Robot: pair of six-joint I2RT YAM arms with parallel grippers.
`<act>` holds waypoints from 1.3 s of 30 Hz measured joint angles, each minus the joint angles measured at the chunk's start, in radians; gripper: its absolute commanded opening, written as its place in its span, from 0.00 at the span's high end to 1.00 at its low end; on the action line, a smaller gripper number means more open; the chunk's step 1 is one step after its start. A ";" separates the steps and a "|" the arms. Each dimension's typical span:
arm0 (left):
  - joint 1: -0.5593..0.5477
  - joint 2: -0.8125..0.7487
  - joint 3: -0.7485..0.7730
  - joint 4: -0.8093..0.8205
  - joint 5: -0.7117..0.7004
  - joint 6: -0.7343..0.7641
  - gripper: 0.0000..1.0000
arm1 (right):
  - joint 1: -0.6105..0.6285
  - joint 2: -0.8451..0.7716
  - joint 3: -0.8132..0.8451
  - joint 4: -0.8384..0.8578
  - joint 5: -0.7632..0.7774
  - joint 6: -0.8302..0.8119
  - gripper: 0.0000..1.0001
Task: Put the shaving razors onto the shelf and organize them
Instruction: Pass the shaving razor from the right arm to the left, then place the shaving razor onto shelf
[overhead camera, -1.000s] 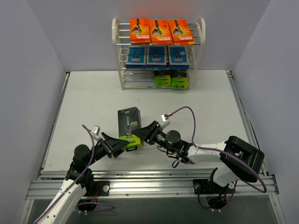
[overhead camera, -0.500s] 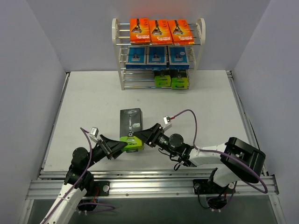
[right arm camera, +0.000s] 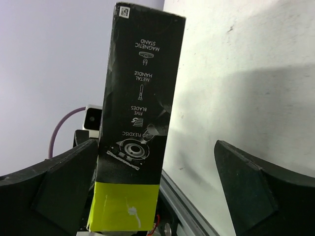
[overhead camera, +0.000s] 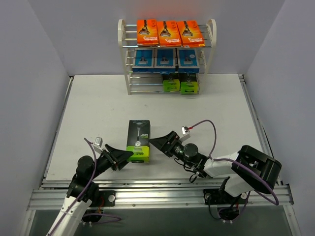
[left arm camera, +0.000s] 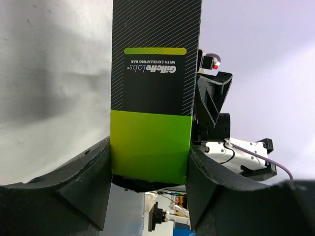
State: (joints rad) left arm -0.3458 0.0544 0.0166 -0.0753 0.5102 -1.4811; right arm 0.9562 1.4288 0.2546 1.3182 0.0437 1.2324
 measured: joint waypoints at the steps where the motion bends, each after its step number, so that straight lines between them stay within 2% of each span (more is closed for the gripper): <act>1: 0.000 0.003 0.000 -0.004 -0.007 0.003 0.87 | -0.009 -0.002 -0.008 0.000 0.000 0.002 0.00; 4: 0.000 0.041 0.000 -0.002 -0.031 0.024 0.97 | -0.044 -0.028 -0.045 -0.005 0.000 0.010 0.00; 9: 0.001 0.226 0.000 0.068 -0.071 0.068 0.98 | -0.097 -0.164 -0.090 -0.028 -0.005 0.015 0.00; 13: 0.002 0.470 0.011 0.195 -0.095 0.113 0.98 | -0.126 -0.386 -0.088 -0.046 0.000 -0.029 0.00; 18: 0.012 0.816 0.135 0.324 -0.096 0.189 0.98 | -0.154 -0.686 -0.048 -0.256 0.054 -0.120 0.00; 22: 0.033 1.033 0.276 0.458 -0.091 0.230 0.98 | -0.204 -0.847 -0.040 -0.465 0.096 -0.179 0.00; 30: 0.075 1.335 0.511 0.696 -0.072 0.265 0.98 | -0.335 -0.872 -0.026 -0.701 0.053 -0.245 0.00; 39: 0.086 1.658 0.737 0.831 -0.012 0.257 0.98 | -0.525 -0.795 -0.026 -0.736 -0.112 -0.293 0.00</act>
State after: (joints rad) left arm -0.2600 1.7119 0.7532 0.7555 0.4980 -1.2236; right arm 0.4309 0.6338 0.2283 0.5819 -0.0681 0.9398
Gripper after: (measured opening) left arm 0.612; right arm 0.998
